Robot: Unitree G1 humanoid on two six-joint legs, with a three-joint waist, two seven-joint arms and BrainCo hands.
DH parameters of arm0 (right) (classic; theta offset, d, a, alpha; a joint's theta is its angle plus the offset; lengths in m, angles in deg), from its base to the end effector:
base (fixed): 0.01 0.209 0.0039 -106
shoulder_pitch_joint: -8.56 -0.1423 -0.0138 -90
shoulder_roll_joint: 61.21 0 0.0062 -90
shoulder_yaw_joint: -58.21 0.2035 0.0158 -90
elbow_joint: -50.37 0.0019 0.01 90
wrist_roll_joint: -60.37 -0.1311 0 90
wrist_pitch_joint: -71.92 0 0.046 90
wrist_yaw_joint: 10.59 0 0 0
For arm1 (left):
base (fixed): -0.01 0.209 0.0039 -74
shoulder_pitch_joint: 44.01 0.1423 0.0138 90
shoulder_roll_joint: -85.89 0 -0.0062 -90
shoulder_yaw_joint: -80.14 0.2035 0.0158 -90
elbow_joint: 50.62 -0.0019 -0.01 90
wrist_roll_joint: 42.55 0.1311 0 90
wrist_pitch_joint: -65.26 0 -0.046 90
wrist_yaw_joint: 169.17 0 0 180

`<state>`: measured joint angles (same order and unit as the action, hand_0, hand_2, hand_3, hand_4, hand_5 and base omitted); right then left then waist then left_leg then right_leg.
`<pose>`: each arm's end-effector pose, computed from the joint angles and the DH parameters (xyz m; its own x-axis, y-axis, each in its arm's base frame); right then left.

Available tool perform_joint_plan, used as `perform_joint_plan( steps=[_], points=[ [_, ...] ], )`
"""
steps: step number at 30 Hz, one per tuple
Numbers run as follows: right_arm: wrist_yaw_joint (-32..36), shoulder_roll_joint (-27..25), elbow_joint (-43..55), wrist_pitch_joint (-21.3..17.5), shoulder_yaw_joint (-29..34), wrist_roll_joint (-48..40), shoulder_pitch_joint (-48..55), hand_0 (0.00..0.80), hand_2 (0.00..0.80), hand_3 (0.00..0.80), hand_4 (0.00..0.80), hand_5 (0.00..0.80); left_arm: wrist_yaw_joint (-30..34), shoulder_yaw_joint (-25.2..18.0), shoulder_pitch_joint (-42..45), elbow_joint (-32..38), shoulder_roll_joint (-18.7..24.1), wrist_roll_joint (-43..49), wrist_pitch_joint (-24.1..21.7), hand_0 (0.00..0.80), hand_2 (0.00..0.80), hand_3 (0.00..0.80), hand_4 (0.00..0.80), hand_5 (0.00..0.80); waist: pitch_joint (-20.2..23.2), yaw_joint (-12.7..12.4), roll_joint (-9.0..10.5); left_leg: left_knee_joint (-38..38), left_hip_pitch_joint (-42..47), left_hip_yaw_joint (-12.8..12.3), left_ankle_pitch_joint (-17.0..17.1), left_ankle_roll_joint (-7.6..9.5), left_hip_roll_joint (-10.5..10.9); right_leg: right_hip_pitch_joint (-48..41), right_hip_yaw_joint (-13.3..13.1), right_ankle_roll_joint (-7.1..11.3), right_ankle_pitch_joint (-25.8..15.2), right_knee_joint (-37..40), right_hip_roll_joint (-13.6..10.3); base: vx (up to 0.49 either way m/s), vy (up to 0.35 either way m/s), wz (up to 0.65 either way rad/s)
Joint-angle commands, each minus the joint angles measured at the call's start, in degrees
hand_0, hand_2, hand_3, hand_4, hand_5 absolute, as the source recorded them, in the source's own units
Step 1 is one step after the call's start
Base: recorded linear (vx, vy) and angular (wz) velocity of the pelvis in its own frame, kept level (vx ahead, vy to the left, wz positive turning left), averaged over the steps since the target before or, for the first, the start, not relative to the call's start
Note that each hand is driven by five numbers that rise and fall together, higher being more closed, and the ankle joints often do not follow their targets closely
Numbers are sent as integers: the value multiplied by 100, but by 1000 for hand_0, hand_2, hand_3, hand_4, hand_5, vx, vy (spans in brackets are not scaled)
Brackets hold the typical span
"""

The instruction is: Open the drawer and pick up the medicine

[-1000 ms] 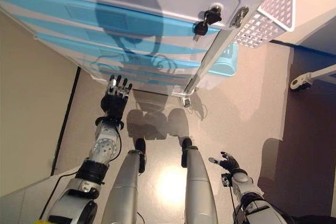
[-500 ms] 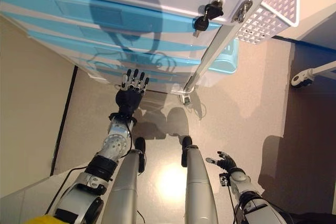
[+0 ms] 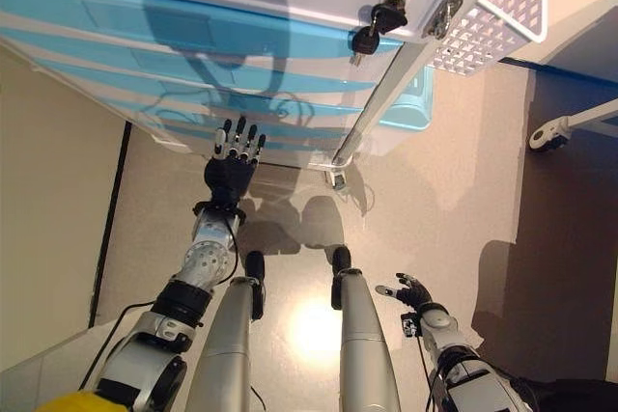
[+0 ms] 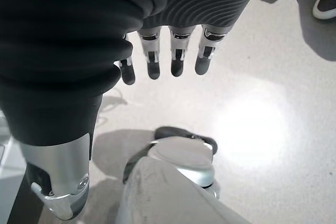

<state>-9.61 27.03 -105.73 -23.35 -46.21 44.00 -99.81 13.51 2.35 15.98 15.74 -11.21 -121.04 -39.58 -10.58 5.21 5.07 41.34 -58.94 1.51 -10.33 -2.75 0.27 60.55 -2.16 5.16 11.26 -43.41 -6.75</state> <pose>0.2003 -0.2297 -0.0756 0.7271 -0.1054 -0.6784 -0.0289 0.9826 -0.1836 0.2985 0.1323 0.0751 0.9764 -0.0565 0.2087 0.2127 0.4244 -0.8802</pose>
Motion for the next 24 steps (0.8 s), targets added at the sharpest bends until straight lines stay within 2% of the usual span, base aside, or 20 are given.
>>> perform_joint_plan(
  steps=[1,9,24],
  points=[
    [-1,-163,-113,-165,-193,14,57,0,0,0,0,0,280,-177,-292,571,-151,-28,-123,0,0,0,0,0,116,34,-279,-392,117,-17,-60,361,230,-80,136,-33,-389,453,133,0,0,0],
    [-7,-158,-177,-175,-182,48,-7,0,0,0,0,0,373,-95,-198,833,-85,-7,-98,0,0,0,0,0,73,-26,-279,-804,166,3,153,332,241,-134,193,43,-588,805,109,-1,0,1],
    [82,-176,-177,-194,-254,150,-12,0,0,0,0,0,497,17,-439,1641,111,141,-246,0,0,0,0,0,196,-35,-307,-945,23,13,295,294,240,-6,192,61,-729,977,108,-3,1,1]
  ],
)
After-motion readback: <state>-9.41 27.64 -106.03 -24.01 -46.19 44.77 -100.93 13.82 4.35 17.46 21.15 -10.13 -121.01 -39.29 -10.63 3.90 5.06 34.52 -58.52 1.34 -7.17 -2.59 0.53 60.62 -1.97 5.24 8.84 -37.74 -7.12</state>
